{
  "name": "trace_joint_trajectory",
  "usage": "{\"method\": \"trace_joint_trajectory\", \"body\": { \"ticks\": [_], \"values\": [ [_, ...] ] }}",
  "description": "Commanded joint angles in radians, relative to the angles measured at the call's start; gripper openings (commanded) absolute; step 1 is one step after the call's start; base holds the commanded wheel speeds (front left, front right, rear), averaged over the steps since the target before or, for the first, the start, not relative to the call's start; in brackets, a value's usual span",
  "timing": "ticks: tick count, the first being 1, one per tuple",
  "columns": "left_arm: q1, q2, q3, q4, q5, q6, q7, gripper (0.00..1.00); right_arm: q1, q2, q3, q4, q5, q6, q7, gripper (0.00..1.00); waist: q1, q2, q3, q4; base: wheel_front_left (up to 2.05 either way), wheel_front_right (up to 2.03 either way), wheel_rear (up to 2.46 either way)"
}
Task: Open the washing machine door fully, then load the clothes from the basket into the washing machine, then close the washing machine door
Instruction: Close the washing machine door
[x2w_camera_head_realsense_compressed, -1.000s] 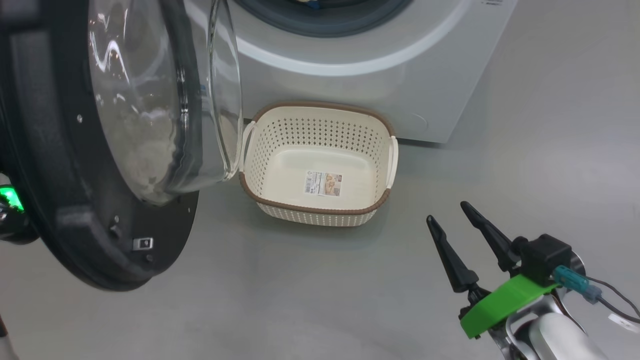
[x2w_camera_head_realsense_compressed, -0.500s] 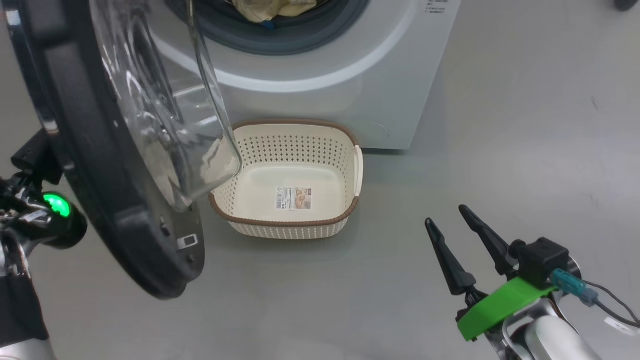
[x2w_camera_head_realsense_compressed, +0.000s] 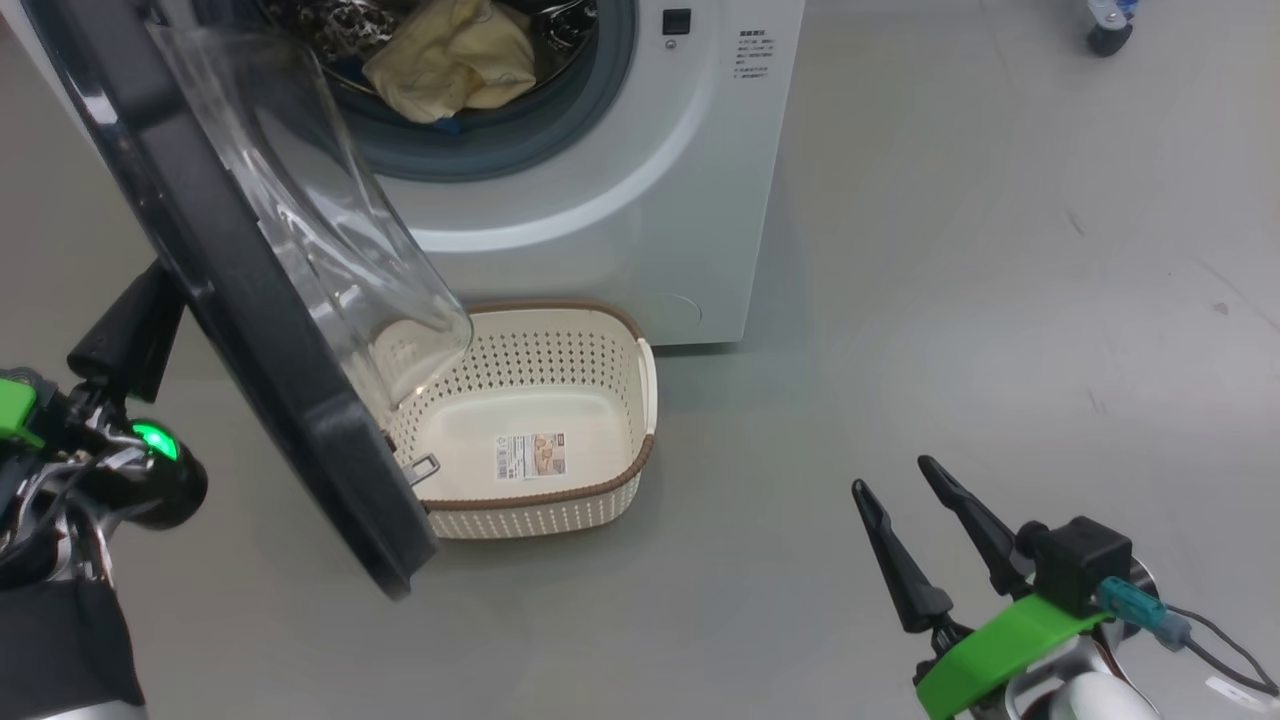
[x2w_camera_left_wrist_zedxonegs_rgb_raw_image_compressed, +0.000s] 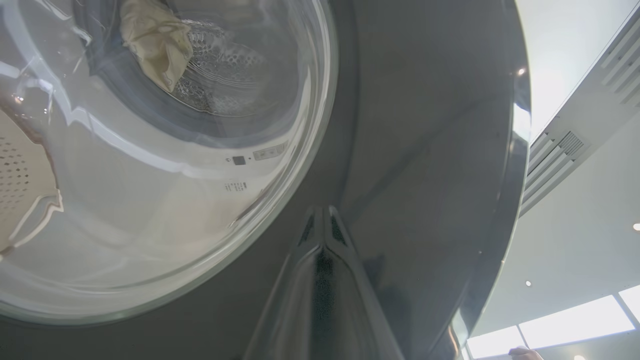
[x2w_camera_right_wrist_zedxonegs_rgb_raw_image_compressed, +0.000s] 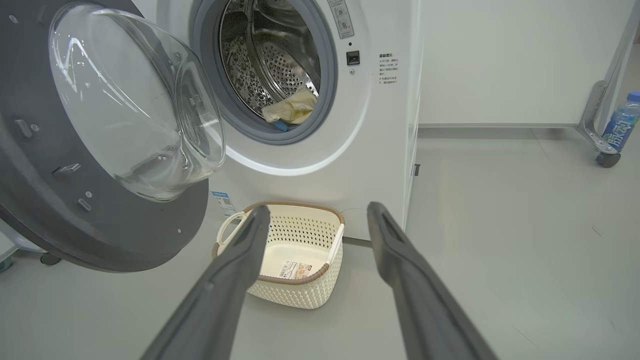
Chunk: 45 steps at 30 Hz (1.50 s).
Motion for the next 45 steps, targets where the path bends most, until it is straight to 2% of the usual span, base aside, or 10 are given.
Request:
{"method": "trace_joint_trajectory", "body": {
  "ticks": [1,9,17,25,45],
  "values": [
    [-0.023,0.02,0.017,-0.033,0.017,-0.014,-0.008,0.0,-0.009,-0.009,0.011,-0.025,0.011,0.001,-0.011,1.0,0.0,0.0,-0.015,-0.015,0.0,0.0,0.0],
    [-0.033,-0.01,-0.004,0.008,0.047,-0.036,-0.09,0.0,0.007,-0.014,0.002,-0.035,0.013,0.001,-0.002,1.0,0.0,0.0,-0.04,-0.044,0.0,0.0,0.0],
    [-0.046,-0.013,-0.017,0.028,0.098,-0.041,-0.158,0.0,0.018,-0.009,-0.009,-0.042,0.01,0.001,-0.003,1.0,0.0,0.0,-0.03,-0.052,0.0,0.0,0.0],
    [-0.097,-0.022,-0.029,0.038,0.092,-0.042,-0.235,0.0,0.006,-0.005,-0.006,-0.042,0.009,0.001,-0.005,1.0,0.0,0.0,-0.005,-0.049,0.0,0.0,0.0],
    [-0.19,-0.031,-0.161,0.082,0.043,-0.042,-0.323,0.0,-0.049,0.002,0.021,-0.029,0.011,0.001,-0.015,1.0,0.0,0.0,0.07,-0.077,0.0,0.0,0.0]
  ]
}}
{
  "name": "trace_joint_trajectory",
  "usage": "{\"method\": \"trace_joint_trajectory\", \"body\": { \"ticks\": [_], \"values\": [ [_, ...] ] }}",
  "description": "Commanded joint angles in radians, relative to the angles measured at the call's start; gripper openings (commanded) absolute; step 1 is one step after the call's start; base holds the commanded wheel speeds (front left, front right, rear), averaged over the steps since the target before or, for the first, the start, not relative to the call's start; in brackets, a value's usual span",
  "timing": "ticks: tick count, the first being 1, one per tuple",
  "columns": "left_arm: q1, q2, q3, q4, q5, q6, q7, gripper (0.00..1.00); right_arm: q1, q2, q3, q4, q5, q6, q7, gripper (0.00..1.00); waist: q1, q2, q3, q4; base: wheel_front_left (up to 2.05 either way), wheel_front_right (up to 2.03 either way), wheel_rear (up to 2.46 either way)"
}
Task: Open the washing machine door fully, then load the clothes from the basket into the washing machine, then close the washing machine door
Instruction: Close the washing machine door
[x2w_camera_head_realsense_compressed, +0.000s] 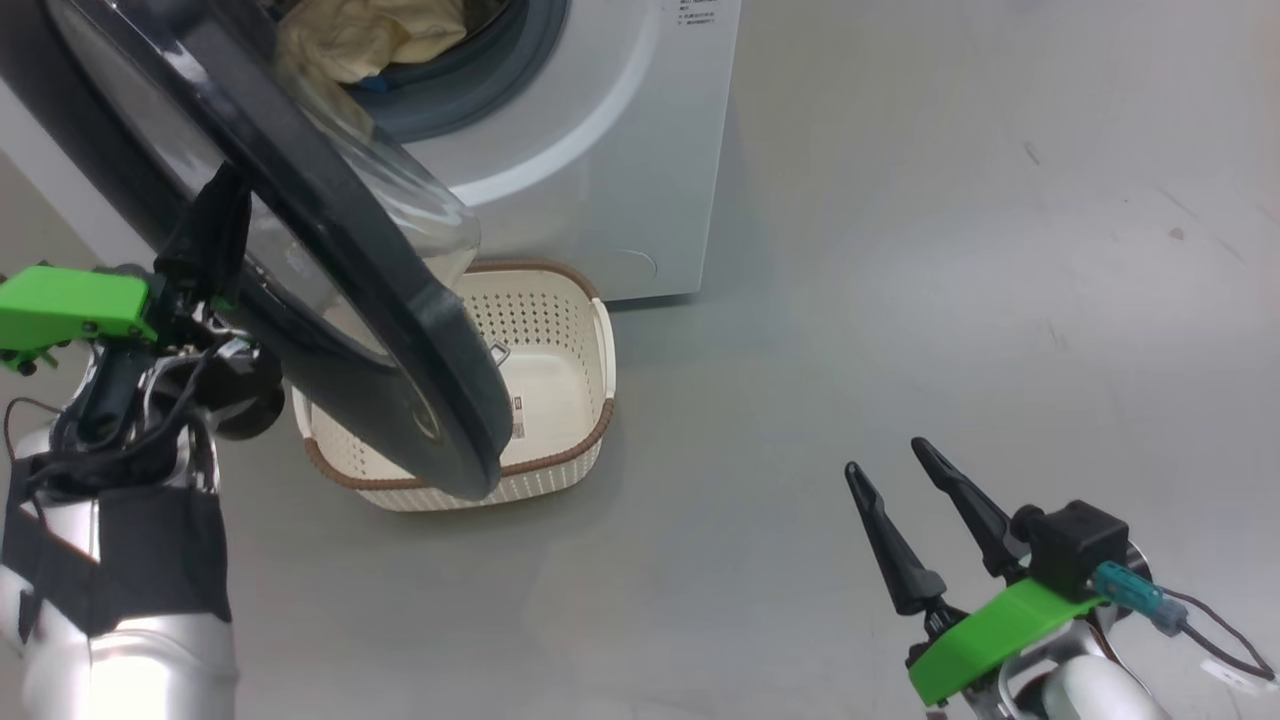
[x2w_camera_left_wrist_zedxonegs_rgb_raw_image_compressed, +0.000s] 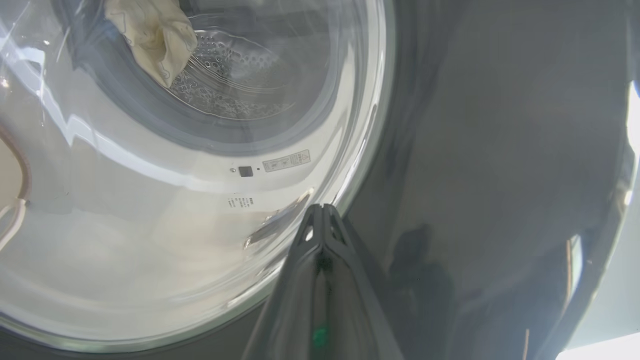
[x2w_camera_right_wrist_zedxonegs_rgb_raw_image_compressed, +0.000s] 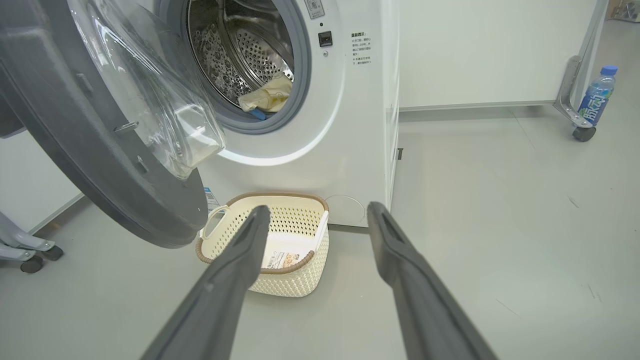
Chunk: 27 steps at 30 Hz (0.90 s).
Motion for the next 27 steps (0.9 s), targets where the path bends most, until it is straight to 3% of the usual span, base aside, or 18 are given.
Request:
{"method": "trace_joint_trajectory", "body": {
  "ticks": [1,18,27],
  "values": [
    [-0.054,0.022,0.011,-0.032,-0.008,-0.007,-0.003,0.0,-0.036,-0.004,0.017,-0.025,0.003,0.001,-0.013,1.0,0.0,0.0,0.006,-0.003,0.0,0.0,0.0],
    [-0.073,0.041,-0.031,-0.013,0.029,-0.007,-0.094,0.0,-0.056,0.0,0.014,-0.004,0.001,0.001,-0.022,1.0,0.0,0.0,0.033,0.004,0.0,0.0,0.0],
    [0.008,0.136,-0.094,-0.073,0.152,-0.007,-0.211,0.0,-0.028,-0.004,0.001,-0.004,0.003,0.001,-0.024,1.0,0.0,0.0,-0.018,0.038,0.0,0.0,0.0]
  ]
}}
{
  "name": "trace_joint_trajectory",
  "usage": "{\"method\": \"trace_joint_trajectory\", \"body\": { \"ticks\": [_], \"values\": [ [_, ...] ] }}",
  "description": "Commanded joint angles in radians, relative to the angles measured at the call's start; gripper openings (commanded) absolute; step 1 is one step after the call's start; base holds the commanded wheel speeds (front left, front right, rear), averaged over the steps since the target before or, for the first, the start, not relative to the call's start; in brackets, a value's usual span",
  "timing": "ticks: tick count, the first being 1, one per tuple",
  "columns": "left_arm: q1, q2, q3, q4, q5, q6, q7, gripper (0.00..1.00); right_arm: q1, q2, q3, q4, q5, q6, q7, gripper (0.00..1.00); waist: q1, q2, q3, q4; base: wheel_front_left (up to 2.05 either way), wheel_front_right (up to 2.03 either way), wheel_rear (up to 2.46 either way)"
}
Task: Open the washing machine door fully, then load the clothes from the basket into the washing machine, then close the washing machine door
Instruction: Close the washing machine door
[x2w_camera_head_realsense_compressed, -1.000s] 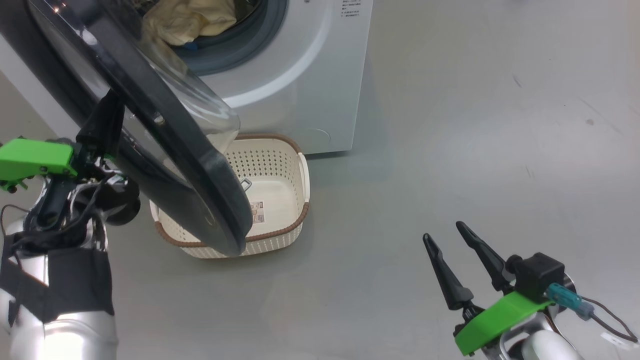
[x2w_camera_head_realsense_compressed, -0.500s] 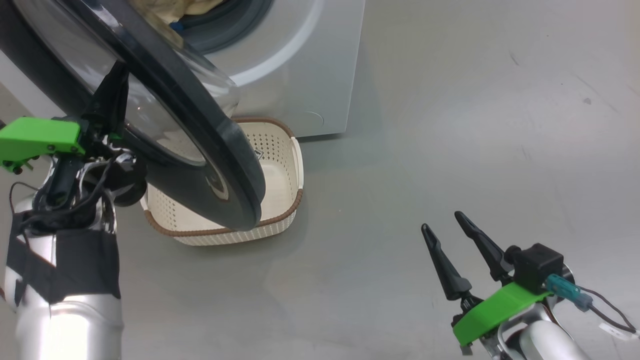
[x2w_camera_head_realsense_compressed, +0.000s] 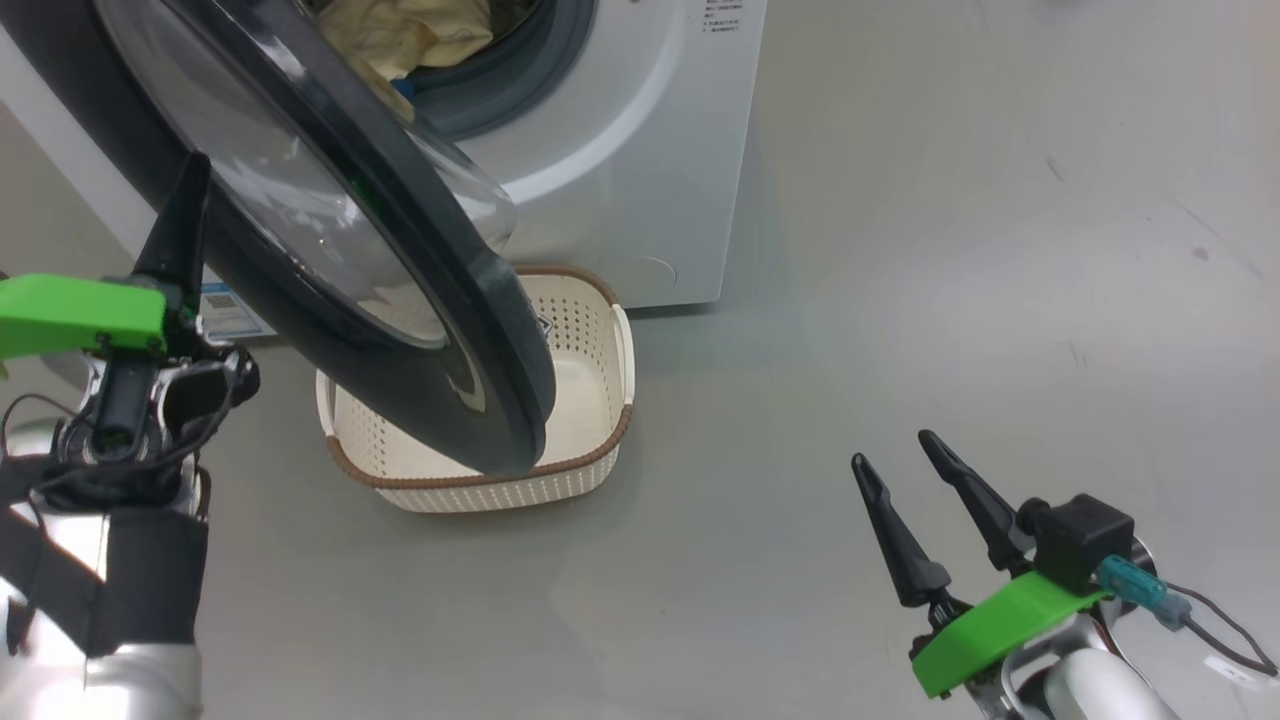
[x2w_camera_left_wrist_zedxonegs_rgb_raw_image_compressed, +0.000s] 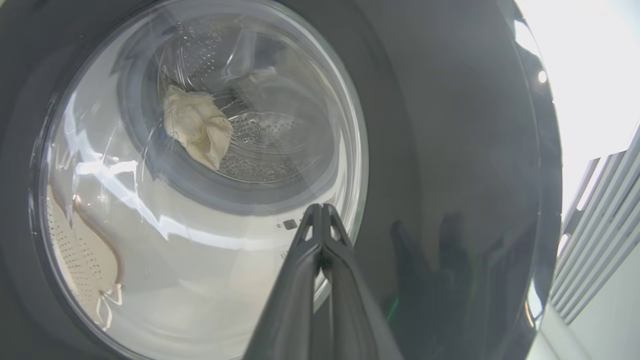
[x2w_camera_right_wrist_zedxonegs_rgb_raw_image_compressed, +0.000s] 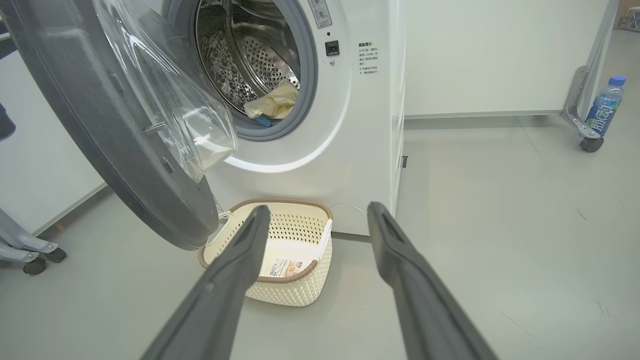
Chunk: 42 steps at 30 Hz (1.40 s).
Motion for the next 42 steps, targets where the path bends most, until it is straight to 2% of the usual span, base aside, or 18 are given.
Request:
{"method": "trace_joint_trajectory", "body": {
  "ticks": [1,8,9,17,18,19,20,24,27,29,35,42],
  "values": [
    [0.001,0.069,-0.003,-0.05,0.046,-0.007,-0.032,0.0,-0.002,-0.007,0.009,-0.027,0.004,0.001,-0.012,1.0,0.0,-0.0001,-0.018,0.012,0.0,0.0,0.0],
    [0.084,0.173,-0.13,-0.133,0.151,-0.007,-0.144,0.0,0.026,-0.005,0.004,-0.031,0.005,0.001,-0.013,1.0,0.0,-0.0001,-0.062,0.033,0.0,0.0,0.0],
    [0.084,0.173,-0.13,-0.133,0.151,-0.007,-0.144,0.0,0.026,-0.005,0.004,-0.031,0.005,0.001,-0.013,1.0,0.0,-0.0001,-0.062,0.033,0.0,0.0,0.0],
    [0.162,0.315,-0.277,-0.16,0.321,-0.007,-0.338,0.0,0.052,-0.005,-0.007,-0.044,0.005,0.001,-0.013,1.0,0.0,-0.0001,-0.094,0.048,0.0,0.0,0.0],
    [0.169,0.331,-0.295,-0.156,0.352,-0.007,-0.362,0.19,0.056,-0.005,-0.009,-0.046,0.005,0.001,-0.013,1.0,0.0,-0.0001,-0.096,0.05,0.0,0.0,0.0],
    [0.176,0.351,-0.31,-0.144,0.396,-0.007,-0.388,0.49,0.06,-0.005,-0.011,-0.048,0.004,0.001,-0.013,1.0,0.0,-0.0001,-0.099,0.053,0.0,0.0,0.0],
    [0.183,0.363,-0.326,-0.134,0.433,-0.007,-0.405,0.98,0.064,-0.005,-0.014,-0.05,0.003,0.001,-0.013,1.0,0.0,-0.0001,-0.102,0.055,0.0,0.0,0.0],
    [0.214,0.389,-0.345,-0.109,0.562,0.012,-0.446,1.0,0.079,-0.005,-0.022,-0.058,0.0,0.001,-0.014,1.0,0.0,-0.0001,-0.112,0.06,0.0,0.0,0.0],
    [0.245,0.404,-0.348,-0.12,0.668,0.051,-0.458,1.0,0.089,-0.005,-0.031,-0.065,-0.002,0.001,-0.014,1.0,0.0,-0.0001,-0.118,0.063,0.0,0.0,0.0],
    [0.282,0.413,-0.338,-0.148,0.759,0.095,-0.461,1.0,0.097,-0.005,-0.039,-0.072,-0.005,0.001,-0.014,1.0,0.0,-0.0001,-0.12,0.066,0.0,0.0,0.0],
    [0.374,0.408,-0.279,-0.234,0.878,0.147,-0.462,1.0,0.108,-0.003,-0.05,-0.083,-0.008,0.001,-0.014,1.0,0.0,-0.0001,-0.121,0.065,0.0,0.0,0.0],
    [0.487,0.358,-0.197,-0.317,0.959,0.201,-0.462,1.0,0.114,0.0,-0.057,-0.09,-0.012,0.001,-0.013,1.0,0.0,-0.0001,-0.12,0.061,0.0,0.0,0.0]
  ]
}}
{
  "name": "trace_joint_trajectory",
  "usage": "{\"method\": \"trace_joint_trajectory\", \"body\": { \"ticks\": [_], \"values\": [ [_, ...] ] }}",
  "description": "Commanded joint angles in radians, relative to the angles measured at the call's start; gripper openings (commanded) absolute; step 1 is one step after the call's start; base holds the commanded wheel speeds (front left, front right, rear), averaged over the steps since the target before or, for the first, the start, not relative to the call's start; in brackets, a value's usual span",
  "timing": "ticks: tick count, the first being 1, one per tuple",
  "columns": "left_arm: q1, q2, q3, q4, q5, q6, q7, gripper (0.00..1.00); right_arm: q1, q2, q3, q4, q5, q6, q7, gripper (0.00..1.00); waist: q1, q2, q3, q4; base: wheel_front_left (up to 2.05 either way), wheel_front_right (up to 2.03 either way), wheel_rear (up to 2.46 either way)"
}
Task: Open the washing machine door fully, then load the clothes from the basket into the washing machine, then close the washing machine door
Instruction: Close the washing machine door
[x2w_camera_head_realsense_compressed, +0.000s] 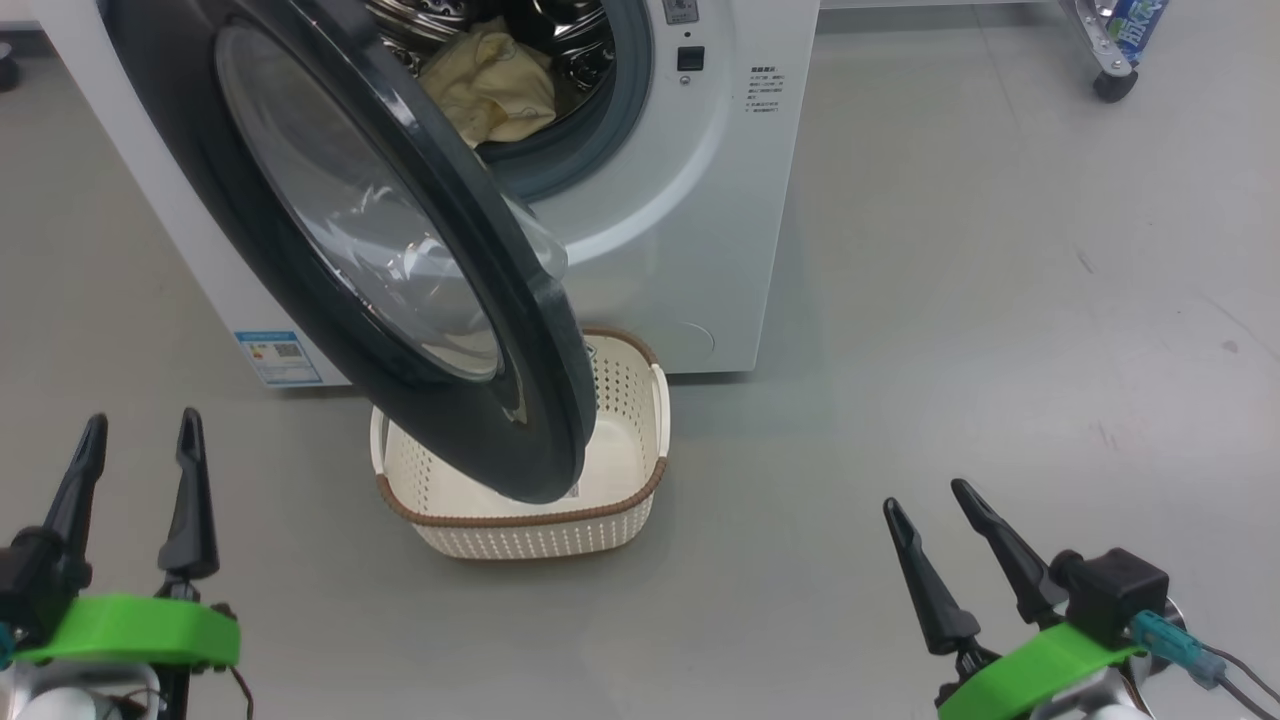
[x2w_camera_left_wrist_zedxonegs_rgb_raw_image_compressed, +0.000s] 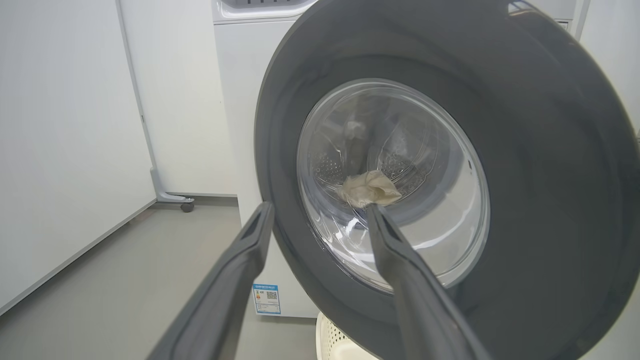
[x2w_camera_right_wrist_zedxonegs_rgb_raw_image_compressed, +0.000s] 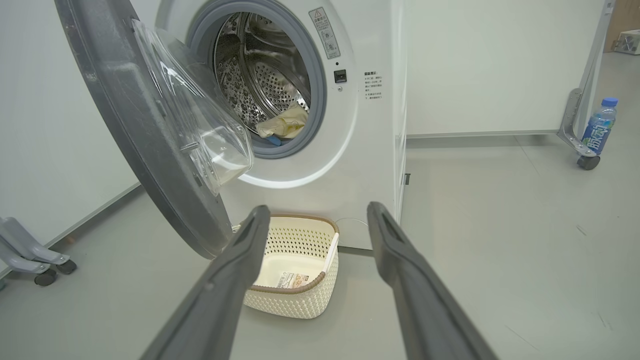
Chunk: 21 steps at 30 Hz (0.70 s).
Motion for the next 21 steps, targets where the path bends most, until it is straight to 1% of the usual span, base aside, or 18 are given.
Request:
{"method": "trace_joint_trajectory", "body": {
  "ticks": [1,5,9,21],
  "values": [
    [-0.02,0.018,0.065,-0.041,0.017,0.01,-0.007,1.0,-0.013,-0.007,0.008,-0.034,-0.004,0.001,-0.013,1.0,0.0,0.0,-0.001,-0.001,0.0,0.0,0.0],
    [0.045,-0.011,0.098,-0.066,0.037,0.013,-0.007,1.0,-0.01,-0.006,0.003,-0.036,-0.007,0.001,-0.013,1.0,0.0,0.0,-0.004,-0.005,0.0,0.0,0.0],
    [0.096,-0.033,0.111,-0.077,0.05,0.004,-0.007,1.0,-0.006,-0.005,0.0,-0.038,-0.008,0.001,-0.013,1.0,0.0,0.0,-0.005,-0.009,0.0,0.0,0.0],
    [0.161,-0.071,0.148,-0.092,0.081,-0.002,-0.007,1.0,0.002,-0.004,-0.016,-0.037,-0.024,0.001,-0.014,1.0,0.0,0.0,-0.003,-0.028,0.0,0.0,0.0]
  ]
}}
